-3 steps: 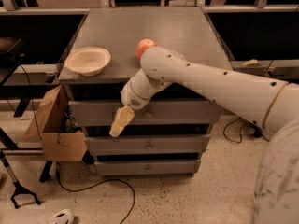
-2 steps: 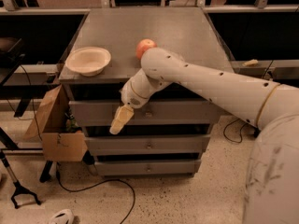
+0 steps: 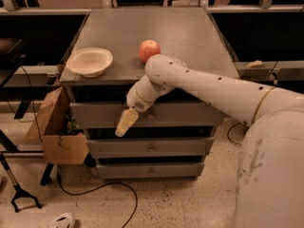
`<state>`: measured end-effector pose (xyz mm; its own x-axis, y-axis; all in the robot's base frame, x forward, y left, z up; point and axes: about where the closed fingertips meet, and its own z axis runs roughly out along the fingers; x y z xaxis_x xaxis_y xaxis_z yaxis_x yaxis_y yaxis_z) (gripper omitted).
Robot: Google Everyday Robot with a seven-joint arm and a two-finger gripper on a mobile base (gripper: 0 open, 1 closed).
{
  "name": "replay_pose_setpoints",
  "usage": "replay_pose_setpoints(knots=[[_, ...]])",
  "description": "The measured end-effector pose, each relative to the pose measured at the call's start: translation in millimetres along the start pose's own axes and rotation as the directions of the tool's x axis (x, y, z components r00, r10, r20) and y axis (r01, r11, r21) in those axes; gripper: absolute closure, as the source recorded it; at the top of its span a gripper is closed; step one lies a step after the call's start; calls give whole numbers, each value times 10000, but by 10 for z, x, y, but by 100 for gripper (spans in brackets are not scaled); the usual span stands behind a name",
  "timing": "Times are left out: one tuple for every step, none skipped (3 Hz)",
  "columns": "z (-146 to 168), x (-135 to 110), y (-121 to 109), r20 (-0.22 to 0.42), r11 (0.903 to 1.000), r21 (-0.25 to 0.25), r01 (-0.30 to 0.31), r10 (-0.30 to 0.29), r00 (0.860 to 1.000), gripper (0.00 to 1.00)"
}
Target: Open top drawer
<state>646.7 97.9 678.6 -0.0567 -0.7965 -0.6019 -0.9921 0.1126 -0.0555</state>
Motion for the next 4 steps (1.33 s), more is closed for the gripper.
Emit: replay_pose_setpoints(knots=[[95,101,-30,-197,9999,75,-146,148,9997,19],[49,67,-34,-197,9999,75,-147,148,9997,42],[-2,29,-37,-202,9999,73,-147,149,9997,65],[-36,2,-42,-202,9999,73,-147,149,9997,89]])
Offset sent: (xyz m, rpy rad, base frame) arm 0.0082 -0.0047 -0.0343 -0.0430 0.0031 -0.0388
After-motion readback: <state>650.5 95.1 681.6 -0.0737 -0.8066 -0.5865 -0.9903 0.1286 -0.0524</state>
